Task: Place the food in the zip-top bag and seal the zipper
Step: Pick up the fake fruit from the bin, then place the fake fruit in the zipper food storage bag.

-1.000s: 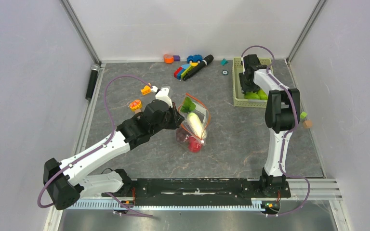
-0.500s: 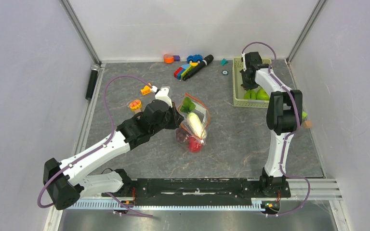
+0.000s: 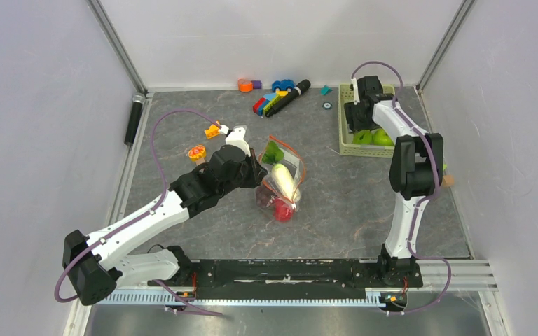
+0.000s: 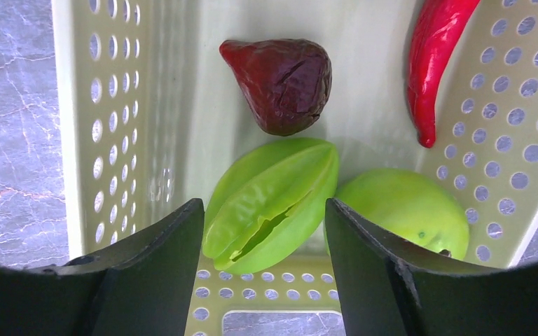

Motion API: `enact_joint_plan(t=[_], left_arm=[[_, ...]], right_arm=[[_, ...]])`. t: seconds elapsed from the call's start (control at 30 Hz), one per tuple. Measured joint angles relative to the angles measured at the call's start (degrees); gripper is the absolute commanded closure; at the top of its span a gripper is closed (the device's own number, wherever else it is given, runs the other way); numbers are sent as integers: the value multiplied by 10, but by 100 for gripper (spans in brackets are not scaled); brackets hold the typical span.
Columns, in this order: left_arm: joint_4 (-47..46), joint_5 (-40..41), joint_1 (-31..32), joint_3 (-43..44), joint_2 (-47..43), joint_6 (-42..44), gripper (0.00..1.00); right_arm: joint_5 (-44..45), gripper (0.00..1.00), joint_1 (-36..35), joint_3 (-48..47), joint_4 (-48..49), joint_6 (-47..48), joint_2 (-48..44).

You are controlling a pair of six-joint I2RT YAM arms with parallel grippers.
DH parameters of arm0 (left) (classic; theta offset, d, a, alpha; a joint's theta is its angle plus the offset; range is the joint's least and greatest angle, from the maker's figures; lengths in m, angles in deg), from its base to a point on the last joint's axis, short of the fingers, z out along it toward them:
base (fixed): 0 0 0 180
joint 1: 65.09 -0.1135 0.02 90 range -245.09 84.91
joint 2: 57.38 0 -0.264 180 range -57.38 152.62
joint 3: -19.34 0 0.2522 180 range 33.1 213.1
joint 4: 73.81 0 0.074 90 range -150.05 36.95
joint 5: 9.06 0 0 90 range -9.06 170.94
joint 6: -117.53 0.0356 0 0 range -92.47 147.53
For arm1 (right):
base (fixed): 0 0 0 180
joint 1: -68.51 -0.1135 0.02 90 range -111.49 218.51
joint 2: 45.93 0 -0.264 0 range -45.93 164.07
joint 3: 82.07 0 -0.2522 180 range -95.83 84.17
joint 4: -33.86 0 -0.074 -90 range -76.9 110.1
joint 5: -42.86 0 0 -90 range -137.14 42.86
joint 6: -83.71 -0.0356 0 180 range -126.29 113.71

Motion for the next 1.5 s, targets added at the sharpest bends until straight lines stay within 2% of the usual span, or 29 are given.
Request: enact_joint_plan(t=[0.23,0.3,0.4,0.47,0.5,0.57,0.8,1.17,1.37,1.5], left_arm=[[0,0,0,0,0,0,98],[0,0,0,0,0,0,98],[0,0,0,0,0,0,98],[0,0,0,0,0,0,98],[0,0,0,0,0,0,98],[0,0,0,0,0,0,98],[0,0,0,0,0,0,98],[0,0,0,0,0,0,98],[0,0,0,0,0,0,98],[0,0,0,0,0,0,98]], right_arm=[[0,29,0,3,-4,-14,22],[8,32,0,3,-5,-17,33],[16,46,0,3,-8,-22,45],[17,65,0,3,-8,-23,49],[17,72,0,3,-8,-22,50],[24,77,0,3,-2,-27,48],[17,83,2,35,31,-32,22],[6,87,2,104,136,-31,-114],[-72,86,-6,184,200,-24,-221],[-138,87,-54,267,249,-16,-319]])
